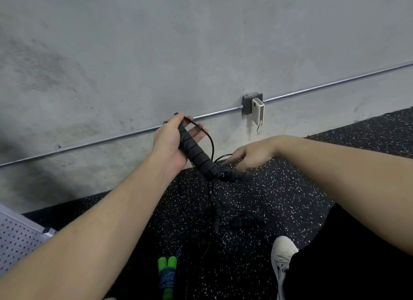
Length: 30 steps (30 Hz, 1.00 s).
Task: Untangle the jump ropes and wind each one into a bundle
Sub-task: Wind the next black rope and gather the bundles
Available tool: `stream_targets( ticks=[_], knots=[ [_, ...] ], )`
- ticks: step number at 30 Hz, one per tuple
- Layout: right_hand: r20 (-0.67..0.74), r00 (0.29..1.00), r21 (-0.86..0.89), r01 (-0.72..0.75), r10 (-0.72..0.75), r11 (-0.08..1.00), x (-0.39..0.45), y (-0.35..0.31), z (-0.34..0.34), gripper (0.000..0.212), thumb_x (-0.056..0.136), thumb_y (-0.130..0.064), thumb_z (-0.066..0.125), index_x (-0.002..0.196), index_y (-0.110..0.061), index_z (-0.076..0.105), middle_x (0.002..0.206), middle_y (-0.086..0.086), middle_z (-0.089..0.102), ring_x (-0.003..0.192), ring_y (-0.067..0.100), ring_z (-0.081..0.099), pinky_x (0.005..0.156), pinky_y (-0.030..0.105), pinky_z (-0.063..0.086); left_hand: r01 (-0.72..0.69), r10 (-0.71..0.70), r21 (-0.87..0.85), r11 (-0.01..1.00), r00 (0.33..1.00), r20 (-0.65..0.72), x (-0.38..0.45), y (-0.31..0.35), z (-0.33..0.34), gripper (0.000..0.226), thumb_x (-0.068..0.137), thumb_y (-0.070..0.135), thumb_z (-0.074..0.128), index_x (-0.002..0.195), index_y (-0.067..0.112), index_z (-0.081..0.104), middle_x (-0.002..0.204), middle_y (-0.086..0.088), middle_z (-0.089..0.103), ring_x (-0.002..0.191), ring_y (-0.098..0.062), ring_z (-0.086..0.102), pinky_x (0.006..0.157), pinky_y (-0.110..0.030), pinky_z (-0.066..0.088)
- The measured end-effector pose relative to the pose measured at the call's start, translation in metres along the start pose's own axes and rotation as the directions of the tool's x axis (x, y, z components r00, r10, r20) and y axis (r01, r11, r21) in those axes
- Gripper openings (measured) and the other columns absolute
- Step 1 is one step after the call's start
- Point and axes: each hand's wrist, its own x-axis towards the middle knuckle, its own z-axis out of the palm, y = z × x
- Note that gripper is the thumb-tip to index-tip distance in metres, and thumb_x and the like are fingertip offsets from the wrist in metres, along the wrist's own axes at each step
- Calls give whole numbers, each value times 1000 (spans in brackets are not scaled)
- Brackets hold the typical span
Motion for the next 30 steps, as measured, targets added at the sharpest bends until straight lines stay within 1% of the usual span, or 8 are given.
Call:
stream_targets(
  ticks=[3, 6, 10, 13, 17, 22, 27, 30],
  knots=[
    [22, 999, -115, 41, -39, 993, 4, -5, 11, 62, 90, -50, 67, 147, -49, 41, 166, -3, 13, 151, 27, 19, 122, 50, 11, 4, -4, -84, 996, 1000, -10, -1, 6, 7, 12, 105, 11, 52, 94, 6, 52, 67, -5, 64, 58, -24, 70, 59, -39, 62],
    [-88, 994, -162, 52, -66, 985, 22, -13, 29, 68, 86, -52, 71, 148, -36, 46, 159, 0, 31, 142, 26, 38, 117, 44, 30, 6, -6, -154, 988, 1000, -2, -3, 11, 15, 17, 105, 10, 49, 89, 6, 51, 68, -5, 62, 57, -23, 69, 60, -40, 63],
    [-238, 969, -24, 64, -68, 998, 35, -23, 37, 57, 95, -52, 61, 138, -15, 58, 106, -8, 64, 99, 15, 57, 80, 24, 45, 10, -12, -160, 987, 1000, -9, -2, 13, 14, 15, 104, 10, 50, 90, 5, 52, 72, -5, 61, 58, -22, 69, 58, -38, 62],
    [-309, 941, 12, 147, -136, 989, 30, -25, 28, 33, 104, -32, 50, 127, -17, 69, 115, -1, 72, 86, 7, 57, 76, 20, 41, -40, 29, -158, 987, 997, -69, 7, 16, 2, 9, 104, 13, 53, 107, 5, 52, 76, -4, 66, 59, -21, 70, 59, -34, 60],
    [-390, 897, 150, 285, -208, 947, 18, -22, 11, 28, 104, -23, 51, 127, -22, 67, 100, -5, 74, 48, -10, 53, 48, 6, 37, -118, 93, -151, 981, 982, -163, 19, 22, -22, 25, 107, 31, 52, 120, 9, 53, 106, -9, 75, 78, -25, 78, 65, -35, 62],
    [-584, 791, 471, 512, -181, 719, 7, -33, -15, 33, 103, -7, 50, 132, -20, 59, 84, 7, 70, 64, 18, 65, 63, 34, 61, -10, 21, 214, 977, 998, -51, 4, -10, -34, 29, 102, 38, 59, 117, 13, 61, 110, -4, 77, 65, -22, 71, 56, -32, 58],
    [-699, 699, 557, 666, -153, 496, -6, -43, -25, 10, 101, -9, 56, 101, -17, 51, 81, 8, 73, 59, 19, 63, 52, 30, 55, -3, -222, 682, 732, 944, 243, -18, -59, -31, 22, 93, 27, 73, 114, 20, 70, 107, 3, 77, 69, -22, 72, 49, -29, 53],
    [-738, 675, 631, 700, -19, 335, -10, -46, -30, 17, 101, -11, 56, 104, -18, 40, 84, 8, 74, 64, 20, 64, 55, 32, 56, -87, -177, 763, 640, 950, 257, -18, -72, -24, 12, 98, 26, 68, 101, 15, 70, 93, 0, 79, 68, -18, 70, 48, -26, 51]
  ],
)
